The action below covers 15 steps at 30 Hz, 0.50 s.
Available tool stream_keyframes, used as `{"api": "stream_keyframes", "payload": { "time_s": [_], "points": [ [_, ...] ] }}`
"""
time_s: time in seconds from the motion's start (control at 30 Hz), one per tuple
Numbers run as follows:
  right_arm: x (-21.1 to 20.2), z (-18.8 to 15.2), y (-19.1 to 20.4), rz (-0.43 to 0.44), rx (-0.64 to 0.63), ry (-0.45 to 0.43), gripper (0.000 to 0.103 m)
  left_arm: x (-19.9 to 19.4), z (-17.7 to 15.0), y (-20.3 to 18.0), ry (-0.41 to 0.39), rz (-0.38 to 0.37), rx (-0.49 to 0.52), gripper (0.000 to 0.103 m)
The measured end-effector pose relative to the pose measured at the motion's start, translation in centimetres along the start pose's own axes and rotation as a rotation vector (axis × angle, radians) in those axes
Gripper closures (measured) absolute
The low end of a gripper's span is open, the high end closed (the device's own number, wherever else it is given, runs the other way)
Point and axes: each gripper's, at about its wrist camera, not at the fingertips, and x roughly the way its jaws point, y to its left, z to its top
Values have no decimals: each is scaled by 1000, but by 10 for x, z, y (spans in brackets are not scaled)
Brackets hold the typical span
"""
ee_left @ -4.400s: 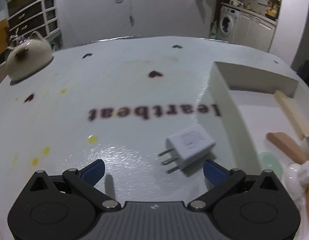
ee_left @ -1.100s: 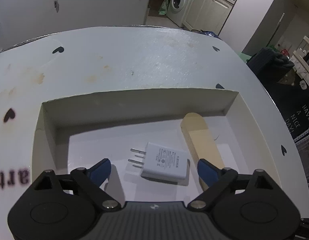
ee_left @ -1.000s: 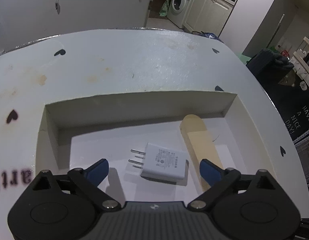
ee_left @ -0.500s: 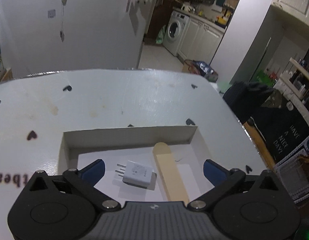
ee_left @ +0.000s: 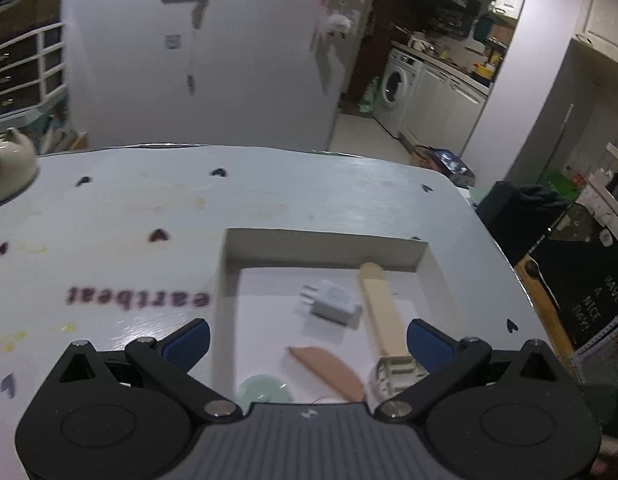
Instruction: Organize rigid objects
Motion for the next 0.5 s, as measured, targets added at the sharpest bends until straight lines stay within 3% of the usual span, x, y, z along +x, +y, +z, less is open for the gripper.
{"api": "stream_keyframes", "payload": {
  "time_s": [0.27,0.4,0.5],
  "points": [
    [-80,4,16,-12,-4,-202,56,-47,-22,19,-46,11,20,0],
    [-117,-6,31,-20,-8,-281,46,-71,-38,29,-65,-2,30,0],
    [-139,-20,44,-31,-22,-339,33,-87,-51,37,-73,-3,36,0]
  ]
}}
